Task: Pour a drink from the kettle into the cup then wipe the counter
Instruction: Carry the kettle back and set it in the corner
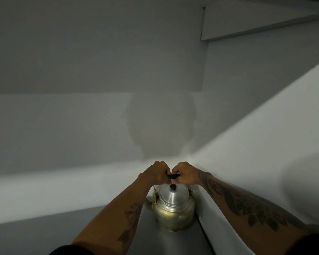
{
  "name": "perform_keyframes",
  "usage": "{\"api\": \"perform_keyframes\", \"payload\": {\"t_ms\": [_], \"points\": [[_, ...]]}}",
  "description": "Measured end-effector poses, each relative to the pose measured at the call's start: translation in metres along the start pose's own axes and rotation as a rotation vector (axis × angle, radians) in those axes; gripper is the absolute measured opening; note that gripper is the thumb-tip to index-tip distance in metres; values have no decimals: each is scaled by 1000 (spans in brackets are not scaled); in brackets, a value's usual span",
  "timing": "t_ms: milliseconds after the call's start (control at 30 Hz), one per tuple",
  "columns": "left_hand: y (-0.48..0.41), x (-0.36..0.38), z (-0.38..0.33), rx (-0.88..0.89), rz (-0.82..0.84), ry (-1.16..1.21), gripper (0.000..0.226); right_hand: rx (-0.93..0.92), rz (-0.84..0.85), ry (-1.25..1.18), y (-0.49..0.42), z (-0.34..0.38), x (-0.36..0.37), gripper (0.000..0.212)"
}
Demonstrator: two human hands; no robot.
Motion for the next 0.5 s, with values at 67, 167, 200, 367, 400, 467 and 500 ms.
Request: {"api": "perform_keyframes", "payload": {"t_ms": [67, 167, 200, 367, 400, 467, 500], "points": [[-6, 4, 1, 3, 2, -3, 16, 5, 4, 13, -5, -6, 1, 37], [-15, 9, 2, -5, 9, 2, 17, 2, 11, 46, -11, -16, 4, 33], [-18, 10, 1, -7, 12, 1, 17, 6, 9, 53, -13, -18, 4, 29], [-28, 15, -7, 7, 36, 5, 19, 3, -9, 69, -17, -29, 1, 40], [-29, 16, -8, 5, 37, -2, 19, 9, -15, 70, -17, -30, 0, 40], [-30, 17, -8, -7, 43, -6, 19, 16, -19, 75, -16, -31, 0, 40], [-30, 17, -7, -15, 42, -3, 18, 15, -16, 84, -15, -31, 0, 39]]}}
Point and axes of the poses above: each hand's wrist, its own y-axis away from the middle knuckle, its own x-axis out of the palm, z = x × y, the point moved 4 cm from there along -y, towards the middle knuckle, and after that the axes turned 13 degrees about -z, right-handed, at the moved point
